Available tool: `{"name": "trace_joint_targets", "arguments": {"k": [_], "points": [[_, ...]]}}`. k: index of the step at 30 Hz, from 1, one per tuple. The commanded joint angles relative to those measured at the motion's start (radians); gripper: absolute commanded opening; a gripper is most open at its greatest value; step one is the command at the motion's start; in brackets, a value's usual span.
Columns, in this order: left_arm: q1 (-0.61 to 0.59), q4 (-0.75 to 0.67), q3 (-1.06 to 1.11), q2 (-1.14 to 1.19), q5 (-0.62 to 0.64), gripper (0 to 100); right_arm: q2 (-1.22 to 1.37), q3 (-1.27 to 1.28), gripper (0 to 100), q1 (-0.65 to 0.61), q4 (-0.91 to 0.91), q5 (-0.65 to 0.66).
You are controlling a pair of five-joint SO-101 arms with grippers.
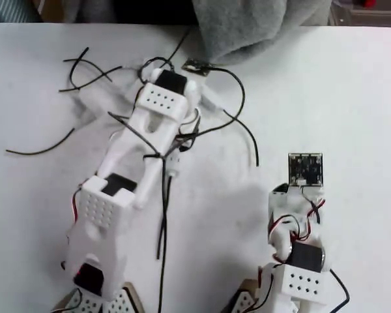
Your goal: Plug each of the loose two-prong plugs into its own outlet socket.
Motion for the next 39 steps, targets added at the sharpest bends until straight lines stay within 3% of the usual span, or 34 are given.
{"name": "trace_joint_targets", "arguments": {"k": [1,9,15,23,34,39], "points": [[-0.002,-0.035,0.023,-0.007,0.011,2,-0.012,-0.006,1.9,-0.004,-0.002,0.011],[-0.002,-0.129,0.123,-0.008,0.066,2,-0.012,-0.006,1.9,-0.004,-0.002,0.011],[0.004,-0.078,0.117,-0.008,0.068,2,-0.012,-0.006,1.9,-0.004,-0.002,0.011],[-0.013,0.071,0.069,-0.016,-0.041,2,-0.012,-0.006,1.9,-0.004,-0.002,0.011],[-0.050,0.075,0.038,-0.022,-0.180,2,-0.012,-0.006,1.9,-0.004,-0.002,0.011],[-0.033,0.078,-0.132,-0.041,-0.207,2,-0.012,-0.006,1.9,-0.004,-0.004,0.009]]}}
